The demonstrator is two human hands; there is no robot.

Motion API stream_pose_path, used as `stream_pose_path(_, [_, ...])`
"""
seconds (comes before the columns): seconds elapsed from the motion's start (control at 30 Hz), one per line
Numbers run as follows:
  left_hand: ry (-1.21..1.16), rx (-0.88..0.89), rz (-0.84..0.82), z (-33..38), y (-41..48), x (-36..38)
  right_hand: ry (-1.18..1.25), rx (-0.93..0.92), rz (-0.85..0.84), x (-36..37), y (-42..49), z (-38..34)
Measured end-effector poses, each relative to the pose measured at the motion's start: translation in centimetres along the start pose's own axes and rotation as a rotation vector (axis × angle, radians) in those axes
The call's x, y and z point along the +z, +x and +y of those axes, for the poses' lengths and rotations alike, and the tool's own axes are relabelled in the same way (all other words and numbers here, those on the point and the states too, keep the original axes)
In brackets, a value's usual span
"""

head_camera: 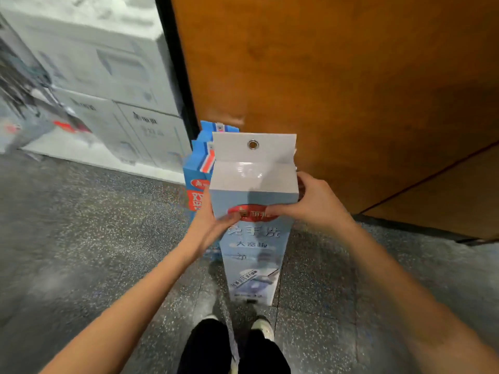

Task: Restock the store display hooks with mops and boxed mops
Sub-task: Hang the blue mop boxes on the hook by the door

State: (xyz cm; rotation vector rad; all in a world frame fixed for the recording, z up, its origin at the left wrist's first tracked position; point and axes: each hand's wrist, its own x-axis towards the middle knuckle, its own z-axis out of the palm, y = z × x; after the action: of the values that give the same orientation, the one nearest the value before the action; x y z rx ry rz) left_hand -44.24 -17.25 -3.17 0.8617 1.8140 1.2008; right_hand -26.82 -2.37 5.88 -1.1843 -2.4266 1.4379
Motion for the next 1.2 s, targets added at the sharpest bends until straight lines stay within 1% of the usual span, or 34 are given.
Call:
stream_pose_path(0.2, [0.083,0.192,0.107,17.5,-3.4,-10.4,-0.069,-0.140,0.012,-7.5,-2.4,-17.8])
stream_pose_path(0.27, [0.100,0.252,0.170,22.2,-4.3,-13.9,-0.080,-0.238,0.006,-9.1,-2.7,-22.9])
stream_pose_path(0.33, [0.127,0.306,0.274,26.3,-5.5,-17.5,-0.100,-0.353,0.022,-10.1,-2.3,-27.9])
stream_pose_path(0.5, [0.149,0.420,0.461,31.9,-6.5,-24.8,-0.115,-0.548,0.064,-10.1,-0.5,-37.7])
stream_pose_path(0.63, [0.171,0.471,0.575,35.6,-6.0,-30.7,-0.079,-0.649,0.096,-9.3,0.9,-44.6])
stream_pose_path(0.77, [0.151,0.490,0.558,37.0,-4.1,-36.5,-0.122,-0.679,0.121,-7.7,4.1,-49.6])
stream_pose_path(0.97, [0.142,0.490,0.477,38.1,0.5,-44.6,-0.154,-0.638,0.299,-5.2,9.0,-55.3])
stream_pose_path(1.03, [0.158,0.534,0.464,39.4,2.1,-47.1,-0.128,-0.660,0.373,-5.2,10.6,-57.2])
stream_pose_path(1.1, [0.169,0.569,0.445,41.1,3.5,-49.1,-0.007,-0.643,0.379,-5.5,12.3,-59.1])
stream_pose_path(1.2, [0.187,0.587,0.450,44.2,6.1,-51.0,0.323,-0.569,0.264,-7.1,14.9,-61.5])
